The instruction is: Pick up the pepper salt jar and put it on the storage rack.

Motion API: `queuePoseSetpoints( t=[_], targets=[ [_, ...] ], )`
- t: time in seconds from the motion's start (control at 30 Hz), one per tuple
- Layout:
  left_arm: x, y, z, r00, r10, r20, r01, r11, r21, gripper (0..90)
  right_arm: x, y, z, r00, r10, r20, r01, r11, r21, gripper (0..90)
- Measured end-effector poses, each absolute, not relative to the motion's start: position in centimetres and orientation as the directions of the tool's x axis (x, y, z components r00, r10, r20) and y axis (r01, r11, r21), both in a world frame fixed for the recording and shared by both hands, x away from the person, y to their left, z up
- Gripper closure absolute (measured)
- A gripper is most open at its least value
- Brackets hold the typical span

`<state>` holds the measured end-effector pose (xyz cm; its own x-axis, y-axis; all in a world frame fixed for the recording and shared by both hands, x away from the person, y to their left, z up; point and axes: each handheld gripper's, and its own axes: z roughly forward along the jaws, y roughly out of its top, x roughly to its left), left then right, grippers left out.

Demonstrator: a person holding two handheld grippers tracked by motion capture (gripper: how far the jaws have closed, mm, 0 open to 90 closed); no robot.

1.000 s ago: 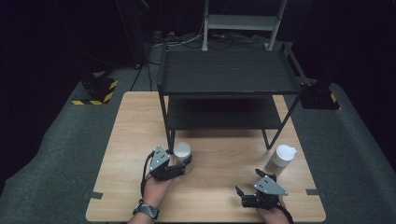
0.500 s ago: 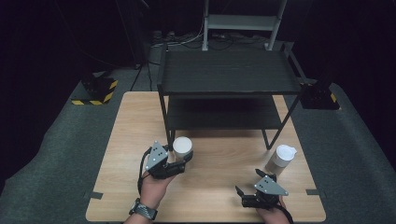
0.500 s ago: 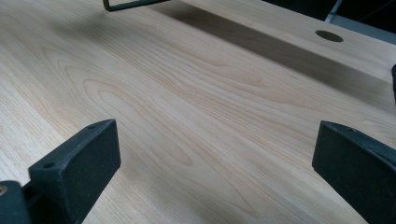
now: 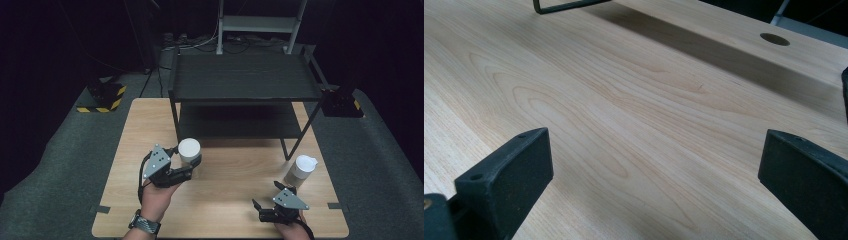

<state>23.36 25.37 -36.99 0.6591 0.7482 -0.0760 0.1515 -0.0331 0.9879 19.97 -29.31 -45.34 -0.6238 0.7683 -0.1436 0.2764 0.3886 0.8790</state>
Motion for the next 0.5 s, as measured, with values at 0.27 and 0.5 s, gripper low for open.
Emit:
queuePoseSetpoints(
  t=[0.27,0.5],
  targets=[
    [22.9,25.9,-35.3,0.653,0.755,-0.066,0.124,-0.020,0.992,34.0,20.0,-29.3,-45.3,-0.624,0.768,-0.144,0.278,0.390,0.878,0.1],
    [22.7,26.2,-33.5,0.648,0.759,-0.059,0.098,-0.005,0.995,34.0,20.0,-29.2,-45.3,-0.623,0.768,-0.147,0.277,0.393,0.877,0.2]
  ],
)
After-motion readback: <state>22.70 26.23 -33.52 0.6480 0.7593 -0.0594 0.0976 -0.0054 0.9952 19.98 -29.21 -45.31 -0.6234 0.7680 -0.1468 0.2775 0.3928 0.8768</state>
